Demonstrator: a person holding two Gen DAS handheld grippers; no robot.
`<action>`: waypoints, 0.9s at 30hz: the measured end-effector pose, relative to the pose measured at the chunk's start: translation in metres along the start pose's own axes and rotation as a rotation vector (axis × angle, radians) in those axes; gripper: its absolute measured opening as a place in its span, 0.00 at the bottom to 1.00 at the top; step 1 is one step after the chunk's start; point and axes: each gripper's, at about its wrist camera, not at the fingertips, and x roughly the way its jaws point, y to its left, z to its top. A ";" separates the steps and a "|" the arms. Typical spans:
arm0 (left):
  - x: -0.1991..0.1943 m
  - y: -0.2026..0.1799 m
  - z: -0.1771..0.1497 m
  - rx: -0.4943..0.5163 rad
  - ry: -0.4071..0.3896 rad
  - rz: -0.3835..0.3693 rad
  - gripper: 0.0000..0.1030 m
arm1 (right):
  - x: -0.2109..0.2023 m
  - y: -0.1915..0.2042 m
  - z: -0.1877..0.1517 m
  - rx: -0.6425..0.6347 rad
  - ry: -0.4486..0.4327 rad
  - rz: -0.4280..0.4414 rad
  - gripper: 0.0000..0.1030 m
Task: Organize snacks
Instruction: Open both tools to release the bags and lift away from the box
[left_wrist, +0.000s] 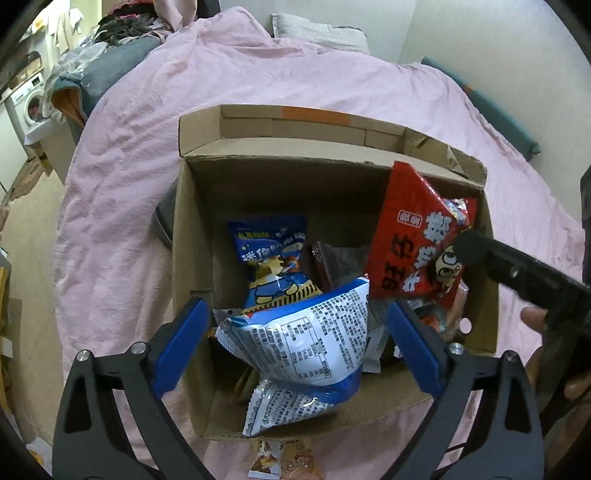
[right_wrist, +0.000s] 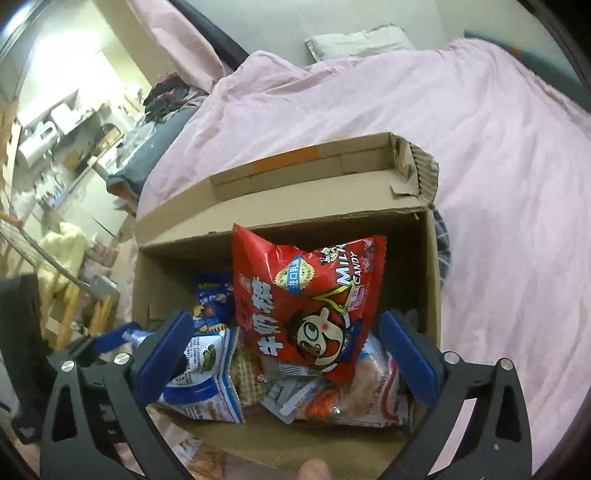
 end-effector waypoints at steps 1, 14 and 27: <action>0.000 0.001 0.000 -0.008 -0.002 -0.003 0.93 | 0.000 0.001 0.000 -0.007 -0.002 -0.001 1.00; -0.006 0.008 0.000 -0.047 -0.023 -0.018 0.93 | -0.004 -0.003 -0.005 0.006 -0.015 -0.014 1.00; -0.031 0.008 -0.006 -0.043 -0.082 0.001 0.93 | -0.029 -0.001 -0.014 0.020 -0.050 -0.031 1.00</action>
